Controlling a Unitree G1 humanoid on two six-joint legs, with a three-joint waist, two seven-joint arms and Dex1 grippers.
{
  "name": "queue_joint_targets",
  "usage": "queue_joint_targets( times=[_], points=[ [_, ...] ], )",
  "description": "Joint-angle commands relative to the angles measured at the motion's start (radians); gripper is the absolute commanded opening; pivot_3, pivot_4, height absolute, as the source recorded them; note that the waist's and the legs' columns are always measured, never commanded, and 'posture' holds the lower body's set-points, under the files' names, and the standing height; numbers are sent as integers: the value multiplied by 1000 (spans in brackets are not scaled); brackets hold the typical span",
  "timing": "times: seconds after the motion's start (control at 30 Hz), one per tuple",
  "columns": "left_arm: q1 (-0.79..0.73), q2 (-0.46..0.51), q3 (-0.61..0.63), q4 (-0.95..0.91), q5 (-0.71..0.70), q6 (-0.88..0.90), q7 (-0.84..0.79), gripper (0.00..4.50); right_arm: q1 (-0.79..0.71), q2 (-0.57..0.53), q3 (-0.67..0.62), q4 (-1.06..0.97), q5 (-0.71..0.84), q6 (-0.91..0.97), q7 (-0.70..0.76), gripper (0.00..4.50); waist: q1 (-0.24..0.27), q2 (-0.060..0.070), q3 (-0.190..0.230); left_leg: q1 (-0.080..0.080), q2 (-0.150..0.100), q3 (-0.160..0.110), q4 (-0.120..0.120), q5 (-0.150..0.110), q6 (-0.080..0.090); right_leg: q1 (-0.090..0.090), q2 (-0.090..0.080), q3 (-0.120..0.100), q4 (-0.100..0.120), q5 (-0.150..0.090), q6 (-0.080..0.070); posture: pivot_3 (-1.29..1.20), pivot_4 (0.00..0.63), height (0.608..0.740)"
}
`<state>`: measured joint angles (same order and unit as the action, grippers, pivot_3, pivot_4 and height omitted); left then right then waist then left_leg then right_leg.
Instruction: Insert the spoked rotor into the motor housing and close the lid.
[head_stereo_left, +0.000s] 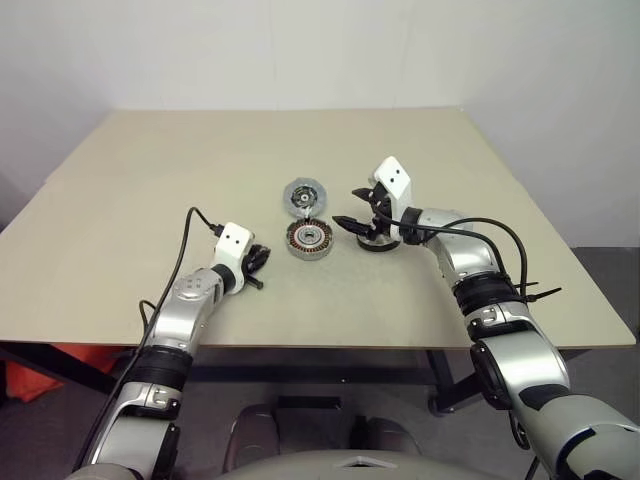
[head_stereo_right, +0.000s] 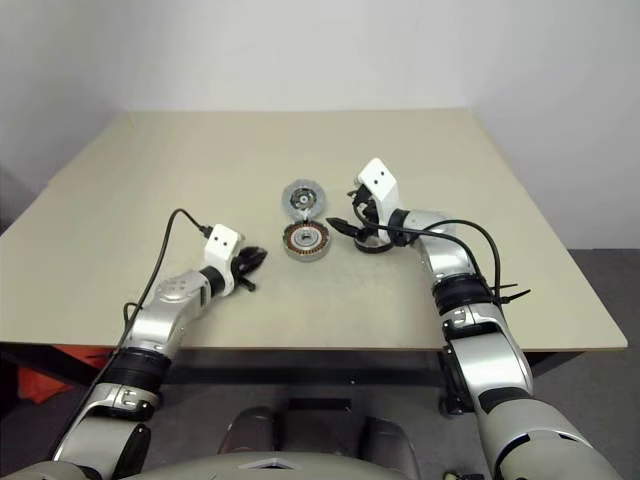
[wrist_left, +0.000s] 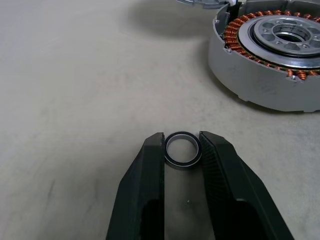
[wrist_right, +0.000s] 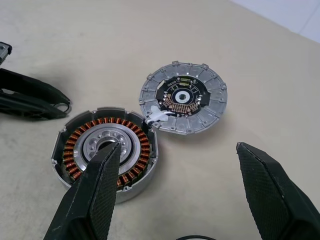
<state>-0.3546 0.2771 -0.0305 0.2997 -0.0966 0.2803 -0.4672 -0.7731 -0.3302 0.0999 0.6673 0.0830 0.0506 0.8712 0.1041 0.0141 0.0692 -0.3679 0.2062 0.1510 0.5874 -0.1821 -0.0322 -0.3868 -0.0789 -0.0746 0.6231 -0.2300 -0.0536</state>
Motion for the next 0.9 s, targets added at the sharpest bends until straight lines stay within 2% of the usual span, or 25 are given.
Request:
queue_joint_targets(
  times=[0.03,0.33,0.47,0.77,0.9],
  points=[
    [-43,1,42,-15,-9,-44,38,703,-33,-1,-16,-11,8,-20,1,4169,-3,0,0,-1,0,0,0,0,0,-1,0,0,0,0,0,0,0,740],
    [-62,-17,64,-20,-27,-83,54,703,-32,2,-15,-8,6,-21,0,4169,-6,0,0,-13,0,0,0,0,1,-13,1,0,-1,1,-1,0,0,740],
    [-87,-27,67,-37,-50,-67,44,703,-31,2,-16,-10,7,-20,-1,4169,-6,0,0,-13,0,0,0,0,1,-13,1,0,0,1,-1,0,0,740],
    [-182,-35,64,-58,-63,68,80,703,-26,2,-17,-11,6,-21,-9,4169,-6,0,0,-12,0,0,0,0,0,-12,1,0,1,1,-1,0,0,740],
    [-227,-25,47,-62,-103,159,9,703,-26,5,-18,-8,6,-24,-13,4169,-5,0,0,-13,0,0,0,0,1,-12,1,0,1,1,-1,0,0,740]
  ],
)
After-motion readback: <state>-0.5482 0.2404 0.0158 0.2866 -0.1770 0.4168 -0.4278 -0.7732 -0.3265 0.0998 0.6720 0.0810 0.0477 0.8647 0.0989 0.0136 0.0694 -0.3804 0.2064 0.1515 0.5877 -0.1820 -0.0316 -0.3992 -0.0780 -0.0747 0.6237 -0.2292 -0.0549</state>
